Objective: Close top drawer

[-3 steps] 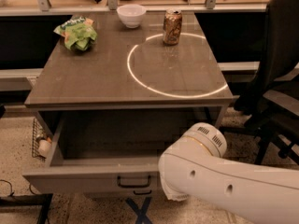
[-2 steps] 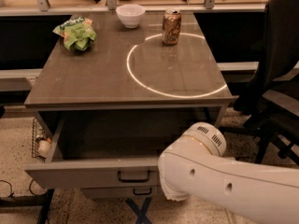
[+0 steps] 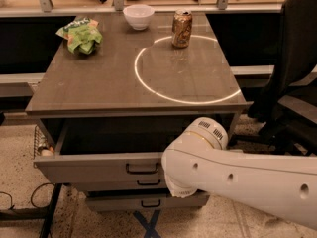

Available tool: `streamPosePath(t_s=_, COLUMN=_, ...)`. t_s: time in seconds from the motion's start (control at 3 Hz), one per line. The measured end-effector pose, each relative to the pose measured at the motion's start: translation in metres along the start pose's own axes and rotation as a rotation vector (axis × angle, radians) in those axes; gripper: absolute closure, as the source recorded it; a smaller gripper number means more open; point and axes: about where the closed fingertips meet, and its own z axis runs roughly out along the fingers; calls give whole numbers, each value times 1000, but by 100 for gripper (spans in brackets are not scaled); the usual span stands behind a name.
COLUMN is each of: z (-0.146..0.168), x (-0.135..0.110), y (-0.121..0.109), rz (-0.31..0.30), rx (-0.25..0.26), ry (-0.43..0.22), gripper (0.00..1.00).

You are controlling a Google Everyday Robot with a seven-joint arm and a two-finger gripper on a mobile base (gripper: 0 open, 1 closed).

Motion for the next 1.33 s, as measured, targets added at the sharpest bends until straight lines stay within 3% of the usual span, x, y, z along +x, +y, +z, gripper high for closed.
streamPosePath(t_s=1.0, z=23, x=-6, y=-80, rz=9, rx=7, ry=15, gripper=100)
streamPosePath(t_s=1.33, z=28, x=-6, y=-93, rz=17, rx=4, ry=11, gripper=100)
